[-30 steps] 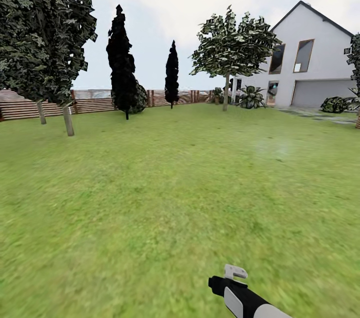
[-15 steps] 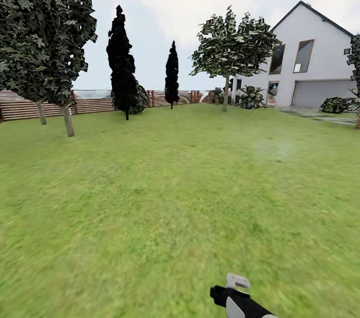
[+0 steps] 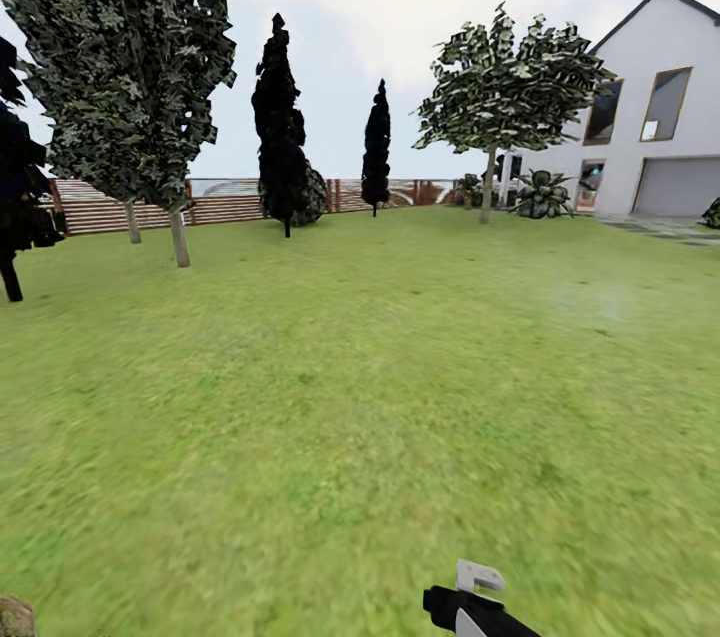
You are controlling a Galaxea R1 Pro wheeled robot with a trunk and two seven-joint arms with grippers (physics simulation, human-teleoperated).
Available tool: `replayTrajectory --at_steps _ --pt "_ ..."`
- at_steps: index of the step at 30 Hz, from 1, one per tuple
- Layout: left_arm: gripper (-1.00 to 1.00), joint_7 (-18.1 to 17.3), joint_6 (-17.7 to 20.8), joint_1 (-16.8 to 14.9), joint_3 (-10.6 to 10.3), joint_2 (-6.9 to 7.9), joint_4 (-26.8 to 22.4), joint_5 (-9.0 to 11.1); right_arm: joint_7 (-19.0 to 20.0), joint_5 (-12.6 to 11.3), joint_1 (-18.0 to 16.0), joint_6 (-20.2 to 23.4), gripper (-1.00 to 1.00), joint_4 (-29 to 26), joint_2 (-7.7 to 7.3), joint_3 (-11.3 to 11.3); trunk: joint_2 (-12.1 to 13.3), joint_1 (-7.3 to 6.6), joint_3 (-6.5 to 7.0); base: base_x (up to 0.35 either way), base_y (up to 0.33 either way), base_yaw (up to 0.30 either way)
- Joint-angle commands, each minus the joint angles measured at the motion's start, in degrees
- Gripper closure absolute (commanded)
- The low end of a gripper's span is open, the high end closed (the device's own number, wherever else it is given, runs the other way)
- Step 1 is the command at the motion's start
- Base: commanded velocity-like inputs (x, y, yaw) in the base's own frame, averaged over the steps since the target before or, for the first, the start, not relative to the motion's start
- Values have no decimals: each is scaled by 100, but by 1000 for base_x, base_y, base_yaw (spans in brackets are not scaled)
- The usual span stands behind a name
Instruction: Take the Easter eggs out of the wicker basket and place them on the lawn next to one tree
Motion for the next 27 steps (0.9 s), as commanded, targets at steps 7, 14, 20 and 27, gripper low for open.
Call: replayTrajectory --at_steps 7,14,20,27 --pt "-100 -7 -33 -5 49 -15 -2 -70 -20 21 89 32 -100 -29 -2 22 -4 2 -12 276 -54 79" --pt "-100 -8 -43 -5 43 -18 0 -85 -19 23 126 32 -100 -34 -7 21 -4 2 -13 319 -108 7" --pt "-100 -8 -96 -5 44 -18 0 -87 -19 23 137 32 -100 -29 -7 20 -4 2 -13 313 -142 78" --pt "-100 -6 -113 -5 47 -18 1 -87 -19 23 154 32 -100 -29 -8 20 -4 2 -13 281 -187 226"
